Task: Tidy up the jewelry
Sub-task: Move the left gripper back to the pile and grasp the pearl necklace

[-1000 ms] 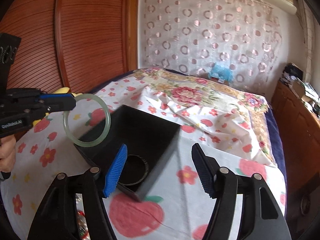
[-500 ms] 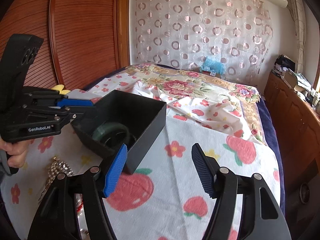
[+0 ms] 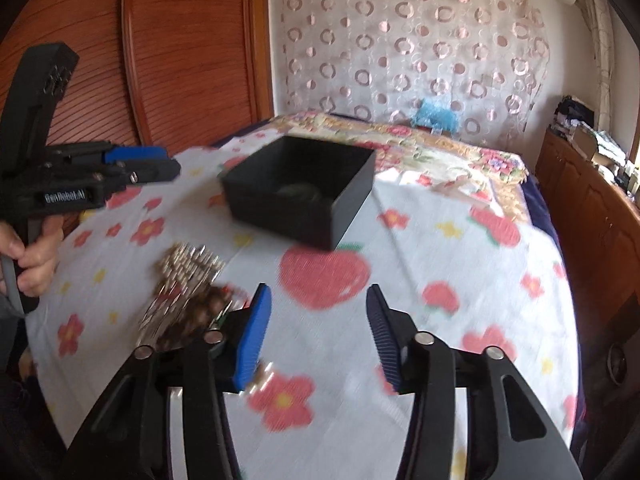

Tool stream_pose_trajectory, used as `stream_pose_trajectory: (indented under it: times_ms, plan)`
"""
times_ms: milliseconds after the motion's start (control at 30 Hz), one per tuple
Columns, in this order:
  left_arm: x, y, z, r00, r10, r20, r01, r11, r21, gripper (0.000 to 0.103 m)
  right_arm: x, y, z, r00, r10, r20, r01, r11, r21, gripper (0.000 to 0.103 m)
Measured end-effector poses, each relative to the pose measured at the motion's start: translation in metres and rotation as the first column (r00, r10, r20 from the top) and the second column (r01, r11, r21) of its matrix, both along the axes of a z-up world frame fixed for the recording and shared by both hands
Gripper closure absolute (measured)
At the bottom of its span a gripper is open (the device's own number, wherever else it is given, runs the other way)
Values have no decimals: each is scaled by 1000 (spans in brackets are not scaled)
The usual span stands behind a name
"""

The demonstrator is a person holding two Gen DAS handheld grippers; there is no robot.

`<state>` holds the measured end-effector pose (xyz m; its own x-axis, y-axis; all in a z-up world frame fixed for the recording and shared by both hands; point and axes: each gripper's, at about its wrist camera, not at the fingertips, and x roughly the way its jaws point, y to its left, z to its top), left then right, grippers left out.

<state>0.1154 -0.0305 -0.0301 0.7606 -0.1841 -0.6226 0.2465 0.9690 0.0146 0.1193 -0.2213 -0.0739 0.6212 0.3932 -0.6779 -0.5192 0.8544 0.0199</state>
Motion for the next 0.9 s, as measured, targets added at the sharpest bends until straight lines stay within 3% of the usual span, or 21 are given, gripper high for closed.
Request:
stream_pose_trajectory:
  times_ms: [233, 533, 667, 900]
  plan:
    - [-27, 13, -11, 1000, 22, -9, -22, 1000, -2, 53, -14, 11, -16, 998, 28, -60, -29, 1000, -9, 61]
    - [-38, 26, -29, 998, 53, -33, -53, 999, -7, 52, -12, 24, -37, 992, 37, -120, -46, 996, -73, 65]
    - [-36, 28, -37, 996, 63, -57, -64, 998, -12, 52, -10, 20, -37, 995, -9, -97, -3, 993, -122, 80]
    - [-32, 27, -49, 993, 48, -104, -49, 999, -10, 52, -6, 11, -37, 995, -50, -90, 39, 992, -118, 81]
